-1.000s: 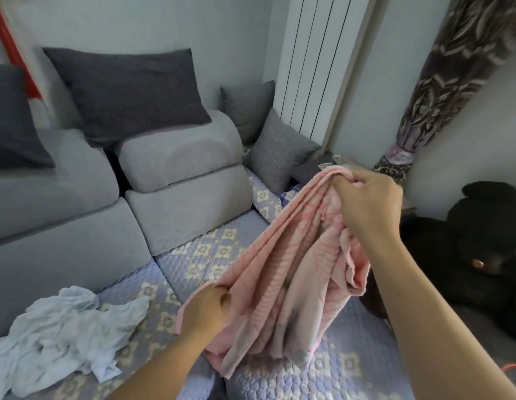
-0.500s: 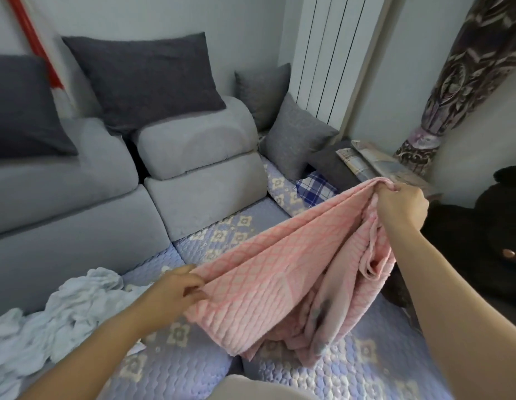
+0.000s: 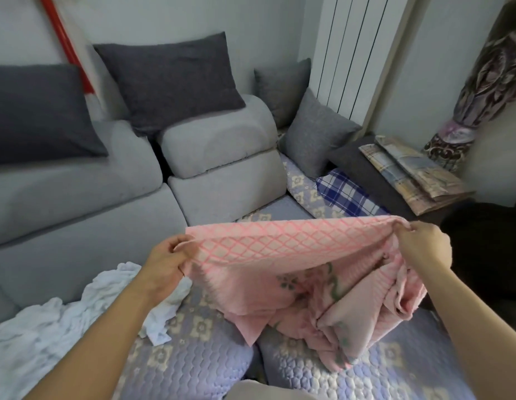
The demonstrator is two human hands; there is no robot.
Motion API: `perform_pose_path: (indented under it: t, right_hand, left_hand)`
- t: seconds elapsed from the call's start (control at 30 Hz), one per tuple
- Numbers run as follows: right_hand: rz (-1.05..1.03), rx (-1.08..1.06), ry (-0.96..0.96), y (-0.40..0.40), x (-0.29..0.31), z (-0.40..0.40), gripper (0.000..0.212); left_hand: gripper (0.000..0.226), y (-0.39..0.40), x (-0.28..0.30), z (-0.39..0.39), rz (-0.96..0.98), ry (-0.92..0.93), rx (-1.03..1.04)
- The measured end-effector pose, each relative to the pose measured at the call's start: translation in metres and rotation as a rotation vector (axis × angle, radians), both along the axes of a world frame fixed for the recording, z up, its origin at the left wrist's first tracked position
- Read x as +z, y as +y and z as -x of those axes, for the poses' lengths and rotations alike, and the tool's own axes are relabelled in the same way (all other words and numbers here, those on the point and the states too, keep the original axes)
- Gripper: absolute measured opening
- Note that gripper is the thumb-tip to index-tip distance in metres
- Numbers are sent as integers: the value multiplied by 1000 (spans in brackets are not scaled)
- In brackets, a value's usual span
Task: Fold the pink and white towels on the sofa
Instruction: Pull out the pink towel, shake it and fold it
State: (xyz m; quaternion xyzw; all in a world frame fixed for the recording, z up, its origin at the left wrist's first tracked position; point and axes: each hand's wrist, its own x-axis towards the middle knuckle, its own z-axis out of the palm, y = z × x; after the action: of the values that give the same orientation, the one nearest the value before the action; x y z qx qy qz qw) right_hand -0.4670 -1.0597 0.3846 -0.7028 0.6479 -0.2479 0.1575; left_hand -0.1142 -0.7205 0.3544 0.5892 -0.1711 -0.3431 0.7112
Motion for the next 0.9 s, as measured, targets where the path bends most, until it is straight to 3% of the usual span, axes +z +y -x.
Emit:
perform_pose_path:
  t: [0.13,0.2,0.3,0.37,0.4,0.47,0.53,0.67,0.83,0.9]
  right_hand:
    - [-148,339,256,16,-25,15,35]
    - [-206,458,270,35,-25,16,56]
    - [-172,639,262,79,-12,7,65]
    - [-198,831,280,120,-8,-10,62]
    - [-208,904,273,139,-10,-19,62]
    - [-142,952,252,167,-15,-33,61]
    - [-42,905,209,180,-20,-37,51]
    - [-70,924,46,204,-34,-34,44]
    - [-174,896,-2,216,-40,-36,50]
    - [-176,942,30,214,-38,-35,42]
  left_hand:
    - [39,1,7,4,-5,97,-94]
    - [44,-7,11,17,-1,145,-192]
    - [28,-25,16,60,-149,-112,-457]
    - [24,-41,14,99,-246,-323,-536]
    - [23,-48,13,119,-256,-340,-534]
    - [14,-56,11,155,-206,-198,-484]
    - [7,-58,10,179,-135,70,-410]
    - [8,-47,8,188,-134,446,-293]
    - [14,-29,-6,183,-179,500,-243]
    - [11,-23,-9,183,-152,489,-267]
